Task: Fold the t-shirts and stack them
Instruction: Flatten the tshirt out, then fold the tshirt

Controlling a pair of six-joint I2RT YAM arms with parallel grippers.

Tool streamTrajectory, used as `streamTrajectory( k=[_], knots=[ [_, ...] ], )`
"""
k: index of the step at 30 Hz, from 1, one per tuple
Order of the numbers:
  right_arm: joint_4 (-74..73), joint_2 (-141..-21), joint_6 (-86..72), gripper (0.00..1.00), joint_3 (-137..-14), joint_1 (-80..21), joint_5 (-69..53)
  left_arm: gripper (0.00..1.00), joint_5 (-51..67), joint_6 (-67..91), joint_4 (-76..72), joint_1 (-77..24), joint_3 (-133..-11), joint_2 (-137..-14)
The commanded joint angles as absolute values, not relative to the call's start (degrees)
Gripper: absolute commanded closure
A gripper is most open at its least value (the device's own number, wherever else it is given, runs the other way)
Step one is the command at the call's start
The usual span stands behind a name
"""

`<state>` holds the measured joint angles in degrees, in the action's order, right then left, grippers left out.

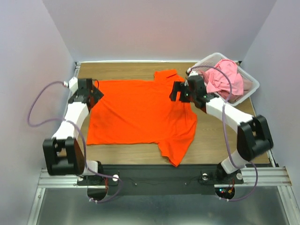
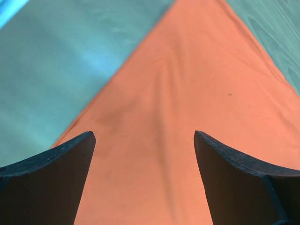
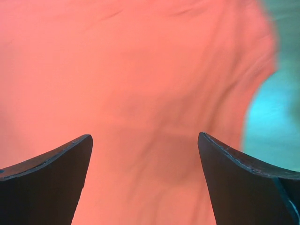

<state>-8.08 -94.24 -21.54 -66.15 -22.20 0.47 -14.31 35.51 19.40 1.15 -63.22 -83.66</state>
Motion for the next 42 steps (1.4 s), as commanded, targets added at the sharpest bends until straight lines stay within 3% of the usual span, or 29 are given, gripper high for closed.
streamTrajectory(
  k=[1,9,31,36,42],
  knots=[
    [-7.3,-84.7,-25.8,0.0,-58.2,-26.8,3.7,0.02,-24.0,48.4,31.2,2.1,-50.6,-76.4],
    [-7.7,-70.1,-32.6,0.0,-45.1,-27.8,7.2,0.02,-15.1,57.9,26.2,3.3,-28.9,-65.6],
    [-14.2,-63.5,-38.4,0.0,-41.6,-27.8,9.7,0.01,-16.3,64.9,29.4,3.3,-27.3,-54.1],
    [-15.4,-63.0,-39.2,0.0,-40.4,-27.8,10.9,0.24,-17.0,65.3,29.8,3.3,-27.9,-55.2],
    [-16.2,-63.2,-40.3,0.0,-39.8,-27.8,10.5,0.3,-16.8,64.8,30.4,3.3,-29.0,-58.4]
  ],
)
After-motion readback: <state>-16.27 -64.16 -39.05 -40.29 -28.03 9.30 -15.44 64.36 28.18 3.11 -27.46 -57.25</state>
